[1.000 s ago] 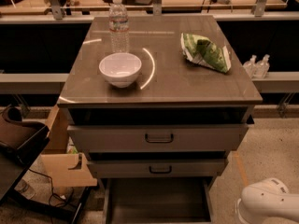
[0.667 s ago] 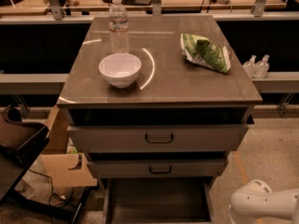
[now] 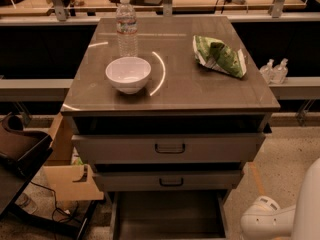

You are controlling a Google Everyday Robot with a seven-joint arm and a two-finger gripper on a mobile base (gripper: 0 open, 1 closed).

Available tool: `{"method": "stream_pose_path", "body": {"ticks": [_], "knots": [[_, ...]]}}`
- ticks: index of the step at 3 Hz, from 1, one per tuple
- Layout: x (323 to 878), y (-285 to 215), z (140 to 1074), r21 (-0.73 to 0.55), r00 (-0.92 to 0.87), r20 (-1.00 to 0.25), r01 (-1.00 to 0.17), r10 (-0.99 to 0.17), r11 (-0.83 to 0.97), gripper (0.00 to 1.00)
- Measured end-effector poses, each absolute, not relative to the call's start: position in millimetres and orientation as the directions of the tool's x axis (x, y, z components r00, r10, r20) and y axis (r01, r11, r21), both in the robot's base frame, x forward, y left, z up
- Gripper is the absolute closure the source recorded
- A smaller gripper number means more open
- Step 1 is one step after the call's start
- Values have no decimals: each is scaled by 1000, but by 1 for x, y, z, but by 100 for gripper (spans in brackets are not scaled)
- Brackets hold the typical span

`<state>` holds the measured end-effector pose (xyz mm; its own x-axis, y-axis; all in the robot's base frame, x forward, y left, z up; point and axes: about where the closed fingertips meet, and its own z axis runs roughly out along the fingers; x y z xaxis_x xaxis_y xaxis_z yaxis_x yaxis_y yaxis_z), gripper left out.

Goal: Close bottom drawer

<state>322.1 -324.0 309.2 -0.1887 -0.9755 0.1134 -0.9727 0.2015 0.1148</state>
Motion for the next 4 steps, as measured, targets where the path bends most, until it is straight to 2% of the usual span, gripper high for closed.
{"method": "stream_pose_path", "body": {"ticks": [2,4], "knots": [[315,-324,295,124,-202,87,-970,-976,211,100],[279,-318,249,139,-223,-2,-965,-975,221,100]]}}
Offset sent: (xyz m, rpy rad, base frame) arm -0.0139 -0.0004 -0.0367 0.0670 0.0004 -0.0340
